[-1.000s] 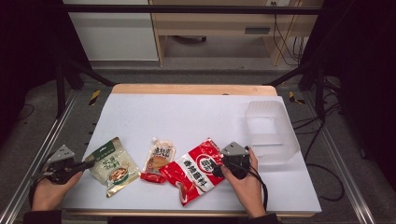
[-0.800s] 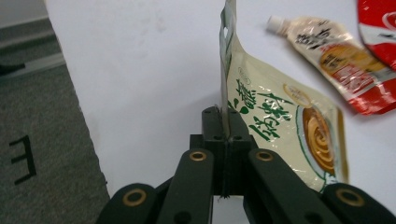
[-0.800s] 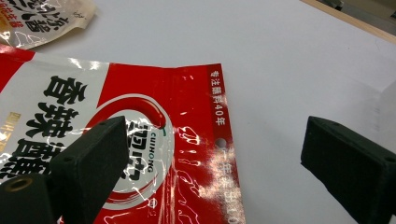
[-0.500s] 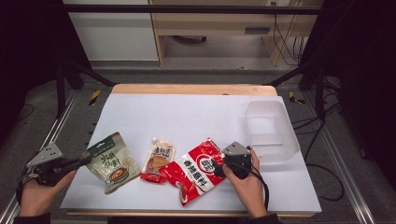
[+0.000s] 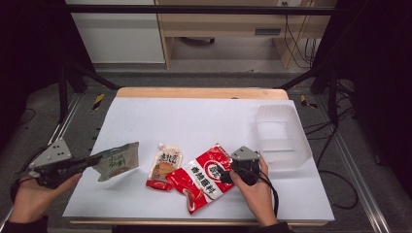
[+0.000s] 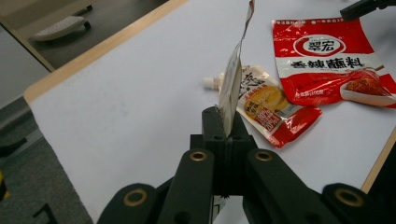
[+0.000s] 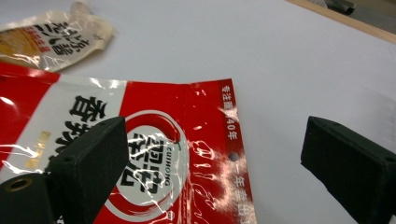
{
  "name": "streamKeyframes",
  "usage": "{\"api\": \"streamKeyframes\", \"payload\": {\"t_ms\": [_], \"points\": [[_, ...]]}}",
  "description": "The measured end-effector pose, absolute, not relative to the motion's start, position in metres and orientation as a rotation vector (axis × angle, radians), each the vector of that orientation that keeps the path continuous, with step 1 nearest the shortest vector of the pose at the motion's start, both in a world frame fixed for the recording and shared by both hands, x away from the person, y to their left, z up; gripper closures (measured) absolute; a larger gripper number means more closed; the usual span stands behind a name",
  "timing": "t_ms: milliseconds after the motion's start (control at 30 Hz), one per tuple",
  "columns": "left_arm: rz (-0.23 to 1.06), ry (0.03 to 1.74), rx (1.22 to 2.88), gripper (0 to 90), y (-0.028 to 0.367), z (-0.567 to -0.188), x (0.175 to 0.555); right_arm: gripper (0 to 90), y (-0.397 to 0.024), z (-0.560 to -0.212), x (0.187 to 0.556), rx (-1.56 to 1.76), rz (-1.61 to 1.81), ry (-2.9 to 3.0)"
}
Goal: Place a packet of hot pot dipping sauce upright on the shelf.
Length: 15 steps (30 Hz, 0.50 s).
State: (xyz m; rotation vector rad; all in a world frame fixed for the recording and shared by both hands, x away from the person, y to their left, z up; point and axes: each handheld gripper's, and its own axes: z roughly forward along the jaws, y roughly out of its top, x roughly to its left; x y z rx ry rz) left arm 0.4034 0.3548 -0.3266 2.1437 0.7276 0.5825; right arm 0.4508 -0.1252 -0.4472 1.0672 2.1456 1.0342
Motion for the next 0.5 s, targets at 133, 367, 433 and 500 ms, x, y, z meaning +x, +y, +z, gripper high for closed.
{"api": "streamKeyframes", "payload": {"t_ms": [133,367,433,500], "points": [[0.598,0.693,2.162,90.0,0.352,-0.31,0.41,8.5,-0.123,-0.441,0.451,1.044,1.046,2.155],[0.565,0.637,2.199,90.0,0.339,-0.286,0.43,10.9,-0.127,-0.421,0.458,1.006,1.078,2.194],[0.568,0.623,2.217,90.0,0.334,-0.282,0.436,11.4,-0.129,-0.418,0.46,0.998,1.084,2.205],[0.57,0.61,2.226,90.0,0.328,-0.279,0.442,15.2,-0.132,-0.41,0.464,0.989,1.086,2.231]]}}
